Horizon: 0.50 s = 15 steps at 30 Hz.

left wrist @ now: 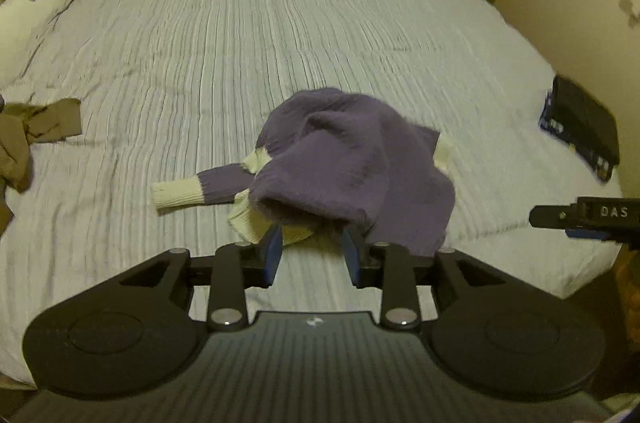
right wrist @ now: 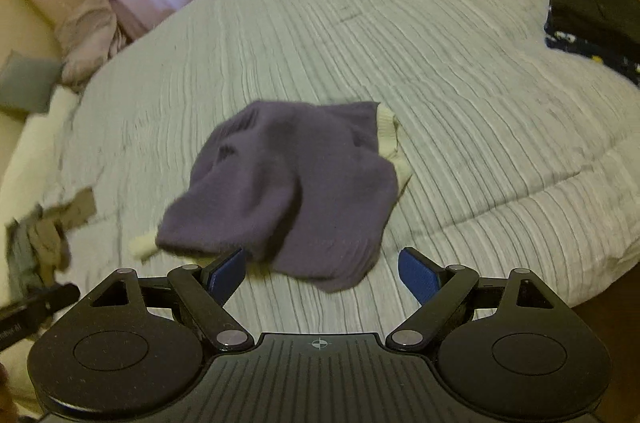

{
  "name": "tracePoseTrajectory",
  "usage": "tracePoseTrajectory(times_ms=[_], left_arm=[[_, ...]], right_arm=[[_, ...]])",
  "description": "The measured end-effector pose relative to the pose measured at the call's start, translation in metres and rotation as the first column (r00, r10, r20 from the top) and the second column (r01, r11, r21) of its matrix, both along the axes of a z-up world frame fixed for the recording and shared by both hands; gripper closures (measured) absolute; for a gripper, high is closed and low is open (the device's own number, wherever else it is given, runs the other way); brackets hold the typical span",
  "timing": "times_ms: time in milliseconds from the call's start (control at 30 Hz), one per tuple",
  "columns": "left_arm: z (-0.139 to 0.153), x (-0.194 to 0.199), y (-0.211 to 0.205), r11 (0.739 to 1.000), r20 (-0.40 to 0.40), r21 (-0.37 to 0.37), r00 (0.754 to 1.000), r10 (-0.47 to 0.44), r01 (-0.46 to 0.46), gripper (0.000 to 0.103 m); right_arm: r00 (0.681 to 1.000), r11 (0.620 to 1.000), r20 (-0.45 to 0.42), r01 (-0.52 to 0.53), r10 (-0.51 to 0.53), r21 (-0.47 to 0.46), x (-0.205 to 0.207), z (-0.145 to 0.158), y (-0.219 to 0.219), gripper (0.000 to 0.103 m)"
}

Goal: Fold clothes
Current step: 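Drop the purple cardigan onto the open bed with the left gripper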

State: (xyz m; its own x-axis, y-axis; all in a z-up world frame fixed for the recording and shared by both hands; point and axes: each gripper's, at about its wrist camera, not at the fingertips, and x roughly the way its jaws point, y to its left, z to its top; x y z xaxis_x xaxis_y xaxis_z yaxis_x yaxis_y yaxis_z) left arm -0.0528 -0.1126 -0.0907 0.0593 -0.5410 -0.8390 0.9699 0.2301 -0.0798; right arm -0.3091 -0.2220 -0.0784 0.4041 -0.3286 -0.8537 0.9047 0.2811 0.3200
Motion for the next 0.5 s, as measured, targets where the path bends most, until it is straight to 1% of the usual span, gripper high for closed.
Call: tracePoseTrajectory(times_ms=[67,233,367,500], left_arm=[[0.0,-0.002,0.006,0.999,0.004,0.015,1.0,-0.029,0.029,0.072],[-0.007,-0.002,0.025,0.995,0.018,0.07,0.997,-0.072,0.071,0.07],[-0.012,-0.001,0.04,0.991,0.032,0.105,0.996,-0.088,0.084,0.07],[-0.009,0.0,0.05,0.991,0.044,0.098,0.995,-0.093,0.088,0.067]], right_arm=[[1.0,1.0,-0.027,-0.004,0.004,-0.002,0.004,-0.021,0.012,0.017],[0.998,1.0,-0.055,0.01,-0.008,0.029,0.013,-0.047,0.048,0.017],[0.996,0.998,-0.084,0.044,-0.04,0.052,0.01,-0.052,0.076,0.017],[0.994,0.998,-0.098,0.058,-0.054,0.04,0.009,-0.048,0.09,0.017]])
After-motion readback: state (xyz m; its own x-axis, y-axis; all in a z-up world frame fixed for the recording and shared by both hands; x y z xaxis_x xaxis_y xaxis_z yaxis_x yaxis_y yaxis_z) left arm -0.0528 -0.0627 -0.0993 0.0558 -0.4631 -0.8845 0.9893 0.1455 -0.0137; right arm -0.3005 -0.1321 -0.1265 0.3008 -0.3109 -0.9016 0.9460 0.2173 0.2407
